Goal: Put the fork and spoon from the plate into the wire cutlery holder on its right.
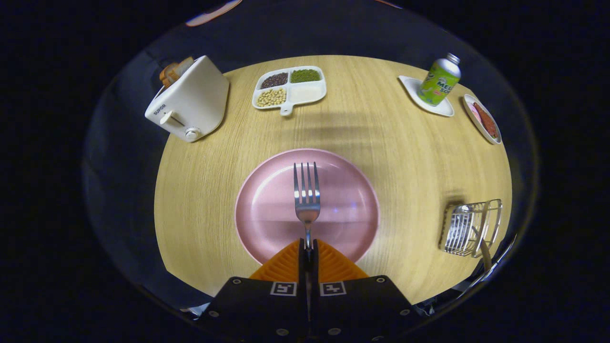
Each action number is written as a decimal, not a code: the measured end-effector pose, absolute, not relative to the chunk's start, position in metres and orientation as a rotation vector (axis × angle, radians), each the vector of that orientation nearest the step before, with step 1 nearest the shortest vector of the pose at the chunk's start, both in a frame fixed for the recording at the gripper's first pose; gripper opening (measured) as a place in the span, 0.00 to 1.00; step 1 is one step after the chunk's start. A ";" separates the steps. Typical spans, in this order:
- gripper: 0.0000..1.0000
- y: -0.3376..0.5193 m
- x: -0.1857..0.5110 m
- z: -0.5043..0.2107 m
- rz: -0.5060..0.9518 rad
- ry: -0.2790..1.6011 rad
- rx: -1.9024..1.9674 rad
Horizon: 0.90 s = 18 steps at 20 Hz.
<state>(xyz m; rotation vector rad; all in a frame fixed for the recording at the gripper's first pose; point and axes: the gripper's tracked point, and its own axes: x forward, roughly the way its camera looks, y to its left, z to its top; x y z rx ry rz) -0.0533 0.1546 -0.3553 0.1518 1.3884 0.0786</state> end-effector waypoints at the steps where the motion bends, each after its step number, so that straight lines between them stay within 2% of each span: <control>1: 0.03 0.140 -0.057 -0.348 0.064 1.385 0.161; 7: 0.03 0.049 -0.079 -0.312 -0.055 1.361 0.215; 11: 0.03 -0.008 -0.097 -0.318 -0.134 1.403 0.249; 18: 0.04 -0.051 -0.125 -0.329 -0.117 1.574 0.279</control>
